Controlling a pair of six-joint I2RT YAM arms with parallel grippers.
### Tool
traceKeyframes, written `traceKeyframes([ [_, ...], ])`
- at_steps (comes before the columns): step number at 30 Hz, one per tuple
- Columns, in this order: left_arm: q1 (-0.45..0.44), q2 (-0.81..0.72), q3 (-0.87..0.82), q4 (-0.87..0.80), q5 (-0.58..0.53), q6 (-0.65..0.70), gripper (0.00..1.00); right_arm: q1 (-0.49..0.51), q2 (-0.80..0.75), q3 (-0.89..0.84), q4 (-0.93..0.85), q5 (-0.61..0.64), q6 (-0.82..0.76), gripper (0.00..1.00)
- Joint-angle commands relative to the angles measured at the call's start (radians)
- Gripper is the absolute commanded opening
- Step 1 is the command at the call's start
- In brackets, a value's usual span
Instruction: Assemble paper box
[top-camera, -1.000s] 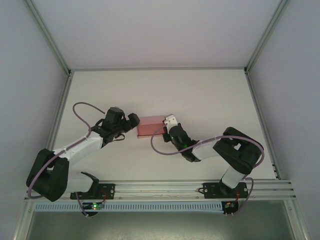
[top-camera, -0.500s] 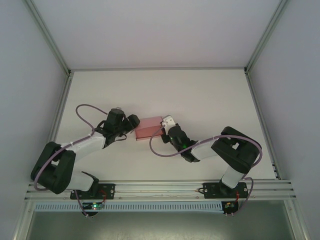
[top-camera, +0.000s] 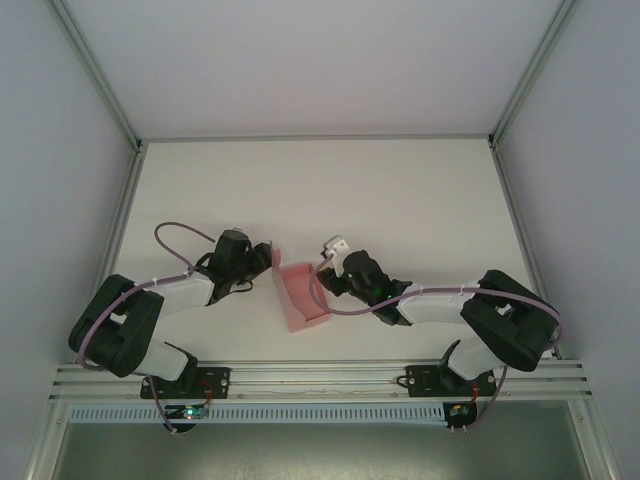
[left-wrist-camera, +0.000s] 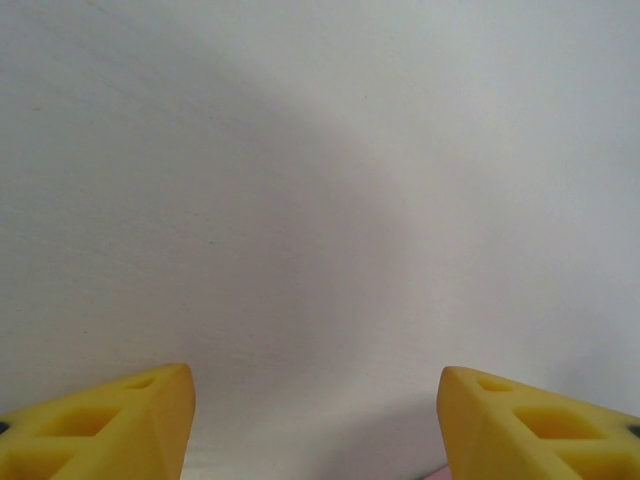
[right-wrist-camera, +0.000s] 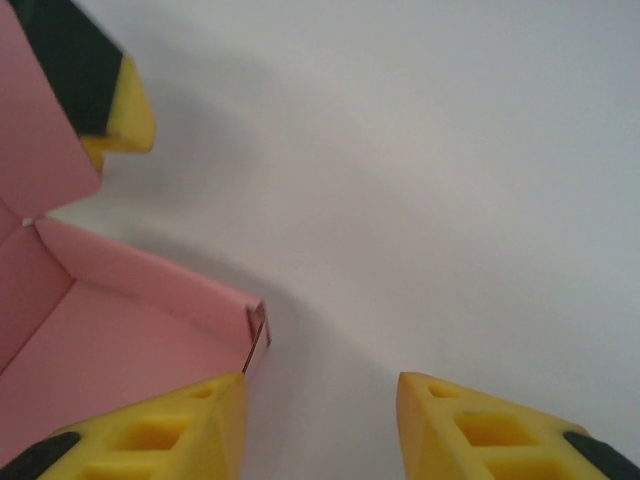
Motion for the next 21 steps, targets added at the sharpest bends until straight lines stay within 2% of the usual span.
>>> traceKeyframes([
  [1,0.007,-0.046,0.022,-0.031,-0.031,0.062,0.66,-0.006,0.004,0.018,-0.062,-0.109,-0.018,0.47],
  [5,0.007,-0.103,0.035,-0.092,-0.052,0.099,0.74,-0.031,-0.013,0.07,-0.159,-0.257,-0.156,0.55],
  [7,0.007,-0.15,0.035,-0.128,-0.087,0.121,0.88,-0.062,-0.011,0.108,-0.226,-0.321,-0.22,0.55],
  [9,0.007,-0.212,0.046,-0.203,-0.136,0.149,1.0,-0.095,-0.002,0.15,-0.293,-0.332,-0.21,0.55],
  [15,0.006,-0.36,0.088,-0.521,-0.226,0.215,1.0,-0.117,0.012,0.208,-0.356,-0.391,-0.242,0.61],
  [19,0.004,-0.357,0.035,-0.509,-0.129,0.259,1.0,-0.129,0.069,0.249,-0.37,-0.536,-0.317,0.62],
  [21,0.004,-0.36,0.013,-0.491,-0.128,0.243,1.0,-0.135,0.117,0.275,-0.375,-0.576,-0.353,0.61],
])
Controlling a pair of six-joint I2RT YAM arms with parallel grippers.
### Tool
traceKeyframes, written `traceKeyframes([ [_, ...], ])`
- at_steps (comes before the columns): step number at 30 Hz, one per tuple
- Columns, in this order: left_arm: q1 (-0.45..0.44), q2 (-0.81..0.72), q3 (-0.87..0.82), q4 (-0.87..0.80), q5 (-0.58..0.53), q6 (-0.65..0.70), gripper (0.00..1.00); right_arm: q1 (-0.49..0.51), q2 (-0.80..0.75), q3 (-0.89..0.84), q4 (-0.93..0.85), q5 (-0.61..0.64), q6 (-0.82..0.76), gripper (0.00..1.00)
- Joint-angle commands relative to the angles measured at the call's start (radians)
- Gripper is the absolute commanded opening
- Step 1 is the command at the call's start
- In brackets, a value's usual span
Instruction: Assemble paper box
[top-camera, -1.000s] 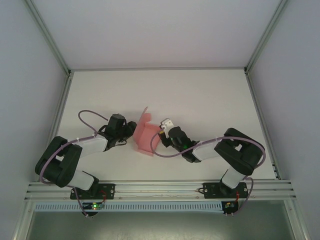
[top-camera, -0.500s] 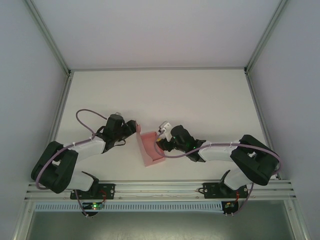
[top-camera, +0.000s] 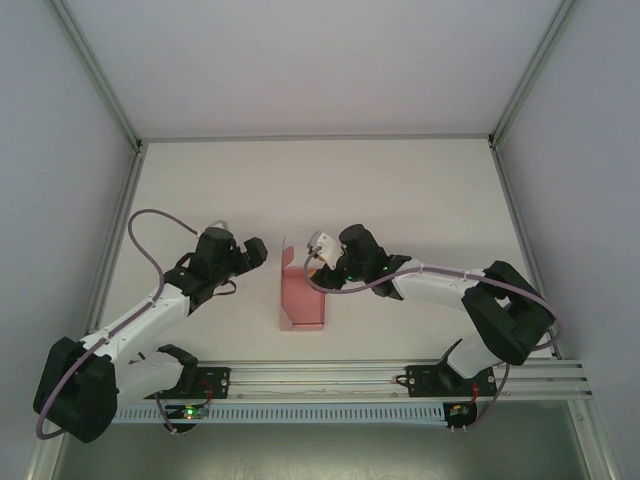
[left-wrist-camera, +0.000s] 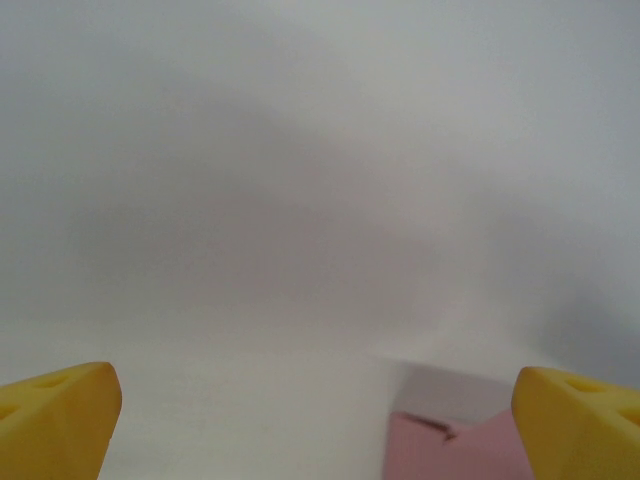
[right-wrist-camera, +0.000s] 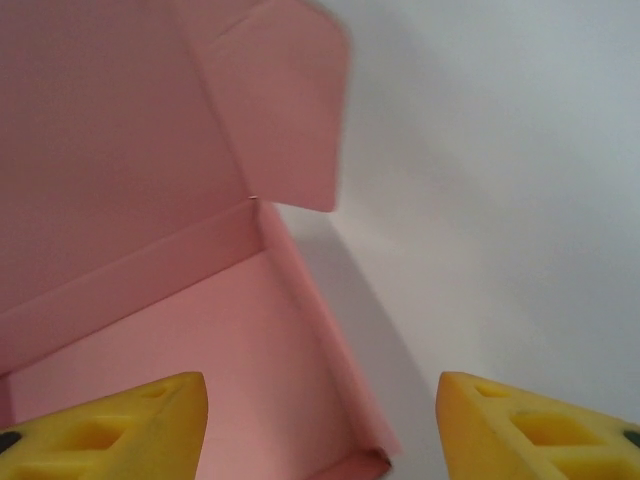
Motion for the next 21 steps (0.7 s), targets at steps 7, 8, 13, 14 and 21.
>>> traceKeyframes([
  [7,0.005,-0.025,-0.028,-0.071,-0.027,0.054,1.0,-0.031,0.2,0.153,-0.046,-0.132,-0.098,0.5],
  [8,0.004,-0.027,-0.023,-0.08,-0.038,0.056,1.0,-0.028,0.208,0.154,-0.042,-0.127,-0.095,0.49],
  [13,0.004,-0.048,0.016,-0.117,-0.087,0.081,1.0,-0.018,0.215,0.127,-0.012,-0.005,-0.052,0.23],
  [14,0.004,-0.055,0.029,-0.132,-0.103,0.085,1.0,-0.018,0.207,0.115,0.001,0.03,-0.032,0.17],
  [21,0.004,-0.116,0.105,-0.184,-0.217,0.105,1.0,-0.003,0.082,0.002,0.081,0.463,0.26,0.05],
])
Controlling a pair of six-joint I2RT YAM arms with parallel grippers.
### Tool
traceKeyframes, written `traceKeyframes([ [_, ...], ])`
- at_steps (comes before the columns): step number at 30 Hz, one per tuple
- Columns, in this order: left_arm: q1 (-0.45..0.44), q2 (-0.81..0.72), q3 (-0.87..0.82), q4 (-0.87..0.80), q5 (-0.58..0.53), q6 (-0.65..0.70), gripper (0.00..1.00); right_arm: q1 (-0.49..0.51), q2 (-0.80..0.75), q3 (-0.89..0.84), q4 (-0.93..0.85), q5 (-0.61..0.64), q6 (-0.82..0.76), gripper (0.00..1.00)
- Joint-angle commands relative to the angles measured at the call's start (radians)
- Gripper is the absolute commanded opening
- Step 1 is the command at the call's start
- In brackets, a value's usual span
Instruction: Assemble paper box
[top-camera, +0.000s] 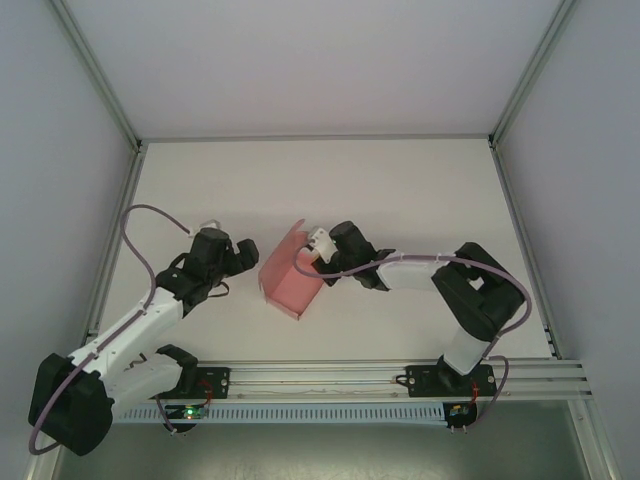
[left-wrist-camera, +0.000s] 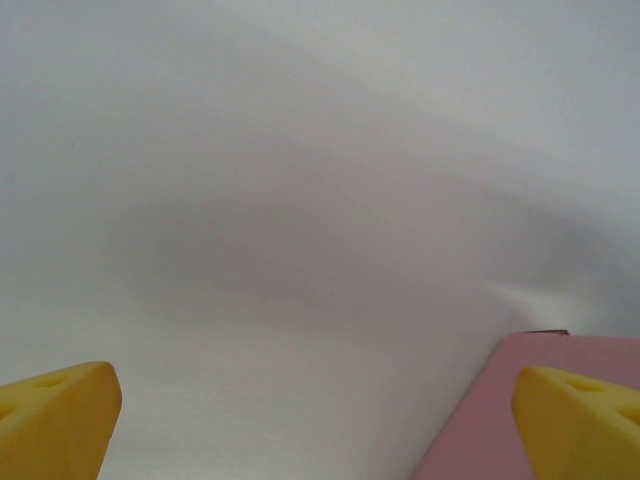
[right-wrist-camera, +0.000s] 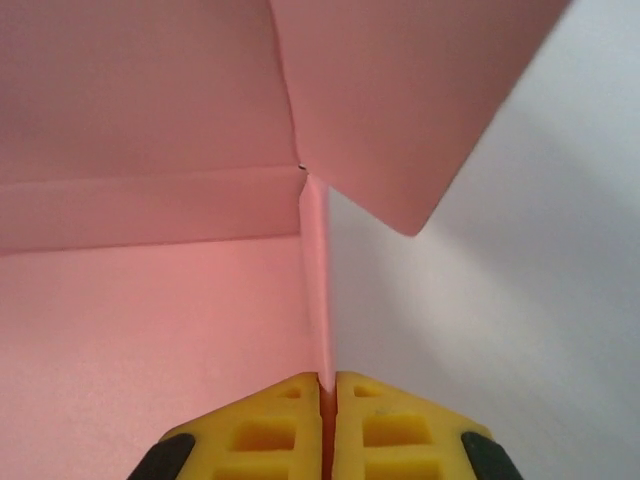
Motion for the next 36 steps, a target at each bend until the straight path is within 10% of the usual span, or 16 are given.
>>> traceKeyframes([
  [1,0.004,-0.036,0.048,-0.048,-0.094,0.045,1.0,0.024,-0.058,-0.057,0.055,0.274,0.19,0.05],
  [11,0.004,-0.046,0.09,0.106,0.094,0.14,1.0,0.177,-0.065,-0.134,0.044,0.833,0.691,0.08],
  [16,-0.01,-0.008,0.088,0.21,0.296,0.234,1.0,0.194,-0.066,-0.152,0.125,0.801,0.75,0.26],
  [20,-0.038,0.03,0.126,0.175,0.284,0.295,1.0,0.206,-0.089,-0.142,0.082,0.798,0.737,0.25],
  [26,-0.053,0.078,0.175,0.179,0.344,0.429,1.0,0.209,-0.307,-0.222,0.082,0.859,0.528,0.51],
  [29,-0.052,0.155,0.23,0.13,0.296,0.481,0.95,0.15,-0.43,-0.224,0.041,0.721,0.262,0.94],
  [36,-0.092,0.318,0.335,0.039,0.405,0.589,0.76,-0.203,-0.501,-0.148,-0.016,0.09,0.109,0.98],
])
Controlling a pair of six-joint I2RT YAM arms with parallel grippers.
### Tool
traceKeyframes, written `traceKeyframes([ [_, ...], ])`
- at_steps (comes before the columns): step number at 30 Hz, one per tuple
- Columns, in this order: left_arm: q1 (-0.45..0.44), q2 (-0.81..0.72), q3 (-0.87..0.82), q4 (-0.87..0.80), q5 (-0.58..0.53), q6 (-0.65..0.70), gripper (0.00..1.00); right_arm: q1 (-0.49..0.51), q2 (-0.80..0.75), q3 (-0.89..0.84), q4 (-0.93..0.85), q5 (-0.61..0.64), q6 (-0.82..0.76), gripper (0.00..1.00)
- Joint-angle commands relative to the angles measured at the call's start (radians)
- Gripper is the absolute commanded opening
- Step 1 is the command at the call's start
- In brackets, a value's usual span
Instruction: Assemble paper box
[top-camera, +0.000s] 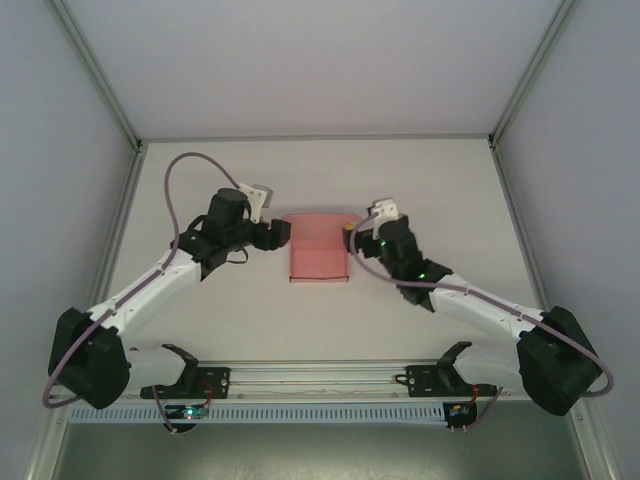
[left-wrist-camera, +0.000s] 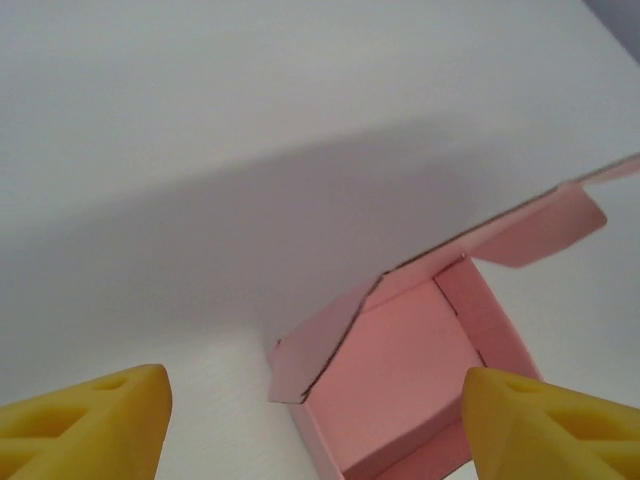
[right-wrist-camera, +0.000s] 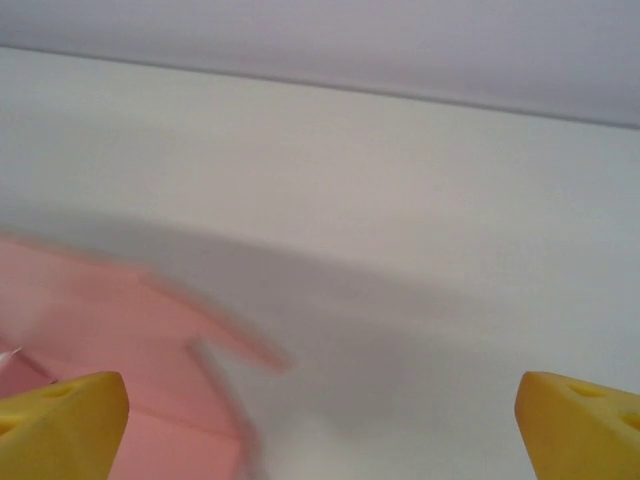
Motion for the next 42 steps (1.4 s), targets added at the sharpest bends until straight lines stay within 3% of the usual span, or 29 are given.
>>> traceKeyframes([
  [1,-0.043,0.036,0.038,-0.068,0.035,0.112,0.76,-0.081,-0.006,0.03,-0.035,-0.305,-0.154,0.98],
  [5,-0.049,0.106,0.091,-0.108,-0.02,0.13,0.73,-0.12,0.042,0.096,-0.115,-0.474,-0.248,0.98],
  [7,-0.051,0.148,0.126,-0.138,-0.046,0.133,0.66,-0.126,0.067,0.117,-0.146,-0.529,-0.284,0.93],
  [10,-0.052,0.193,0.162,-0.158,-0.055,0.141,0.52,-0.131,0.096,0.129,-0.155,-0.514,-0.279,0.84],
  [16,-0.061,0.24,0.193,-0.151,-0.03,0.152,0.42,-0.132,0.17,0.161,-0.18,-0.49,-0.268,0.54],
  [18,-0.064,0.256,0.205,-0.157,-0.038,0.148,0.29,-0.132,0.187,0.17,-0.176,-0.51,-0.261,0.39],
  [23,-0.08,0.289,0.222,-0.143,-0.044,0.125,0.0,-0.127,0.214,0.172,-0.146,-0.537,-0.222,0.15],
  [26,-0.091,0.304,0.233,-0.122,-0.052,0.098,0.0,-0.101,0.23,0.173,-0.121,-0.554,-0.187,0.06],
  [32,-0.095,0.316,0.253,-0.036,-0.117,-0.095,0.0,0.009,0.238,0.161,-0.014,-0.413,-0.003,0.0],
  [36,-0.105,0.303,0.187,0.134,-0.078,-0.265,0.0,0.09,0.248,0.116,0.113,-0.207,0.192,0.0],
  [38,-0.117,0.296,0.139,0.218,-0.04,-0.287,0.0,0.133,0.271,0.081,0.233,-0.113,0.262,0.0],
  [42,-0.134,0.287,0.107,0.204,-0.101,-0.301,0.0,0.213,0.332,0.066,0.321,0.076,0.311,0.0],
])
